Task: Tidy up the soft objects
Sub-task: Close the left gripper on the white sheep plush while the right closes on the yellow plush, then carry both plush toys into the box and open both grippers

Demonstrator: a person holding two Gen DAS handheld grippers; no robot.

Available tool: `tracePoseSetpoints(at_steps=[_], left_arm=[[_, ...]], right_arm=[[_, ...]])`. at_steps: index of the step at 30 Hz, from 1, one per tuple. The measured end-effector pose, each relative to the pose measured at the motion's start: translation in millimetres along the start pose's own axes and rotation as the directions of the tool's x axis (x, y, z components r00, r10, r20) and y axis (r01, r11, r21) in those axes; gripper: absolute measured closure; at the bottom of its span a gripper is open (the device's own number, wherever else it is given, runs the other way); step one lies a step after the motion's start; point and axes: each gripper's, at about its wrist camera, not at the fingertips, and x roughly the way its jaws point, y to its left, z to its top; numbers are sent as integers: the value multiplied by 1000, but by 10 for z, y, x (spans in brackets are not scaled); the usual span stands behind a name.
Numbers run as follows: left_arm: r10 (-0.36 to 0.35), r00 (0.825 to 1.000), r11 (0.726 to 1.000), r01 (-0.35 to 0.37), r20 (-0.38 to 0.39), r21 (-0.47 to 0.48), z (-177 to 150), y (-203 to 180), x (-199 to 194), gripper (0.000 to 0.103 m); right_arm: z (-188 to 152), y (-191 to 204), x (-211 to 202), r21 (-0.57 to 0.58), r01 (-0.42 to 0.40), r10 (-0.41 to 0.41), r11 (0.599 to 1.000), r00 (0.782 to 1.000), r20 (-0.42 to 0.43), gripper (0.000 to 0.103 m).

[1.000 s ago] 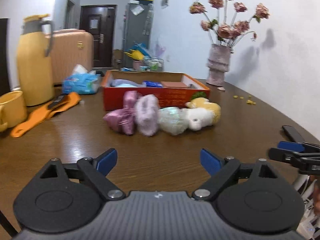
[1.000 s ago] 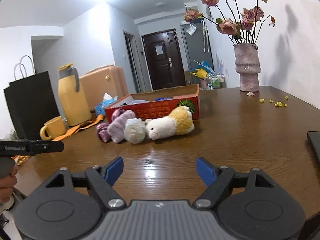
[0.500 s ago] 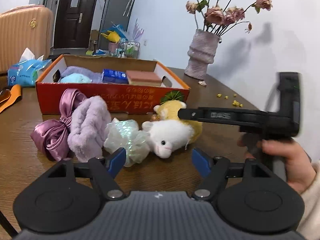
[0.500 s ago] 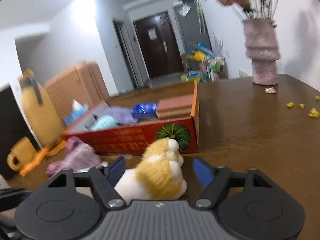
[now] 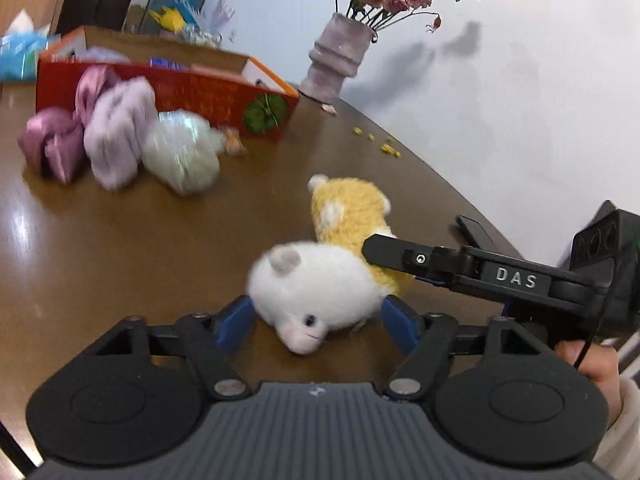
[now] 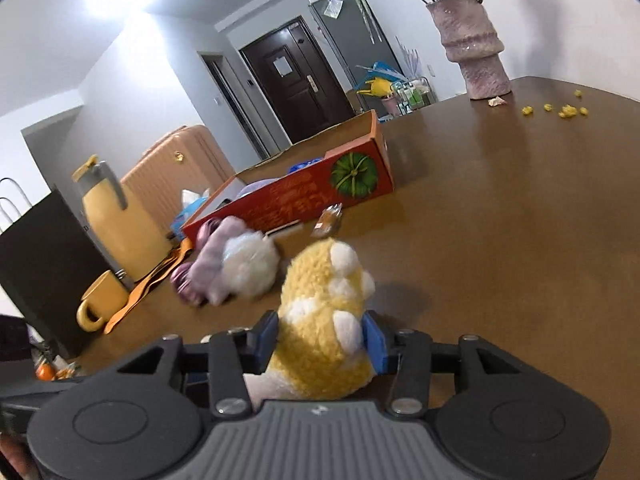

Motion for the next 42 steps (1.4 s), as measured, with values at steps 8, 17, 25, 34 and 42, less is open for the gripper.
tracePoseSetpoints(at_steps=[8,17,25,34,42], left_arm=[[34,999,997,-31,35,-76,42,155,-87,38],[-15,1000,991,18,22,-136,116,165,19,47],[-60,982,994,75,178,-80,1175,325,-18,49],[9,994,989,8,109,-148,2517,984,1030,50],[77,997,976,-78,-13,-205,2535,1260,1626,51]], right_arm=[[-3,27,-134,3,-49,49,999,998,-44,61],[20,-13,-53,34,-49,51,998,998,-41,62],[689,229,140,-39,-81,85,996,990,115,63],[2112,174,1547,-88,2,8,996,994,106,64],[2172,-65,2366,-73,150,-151,986,988,-16,64]])
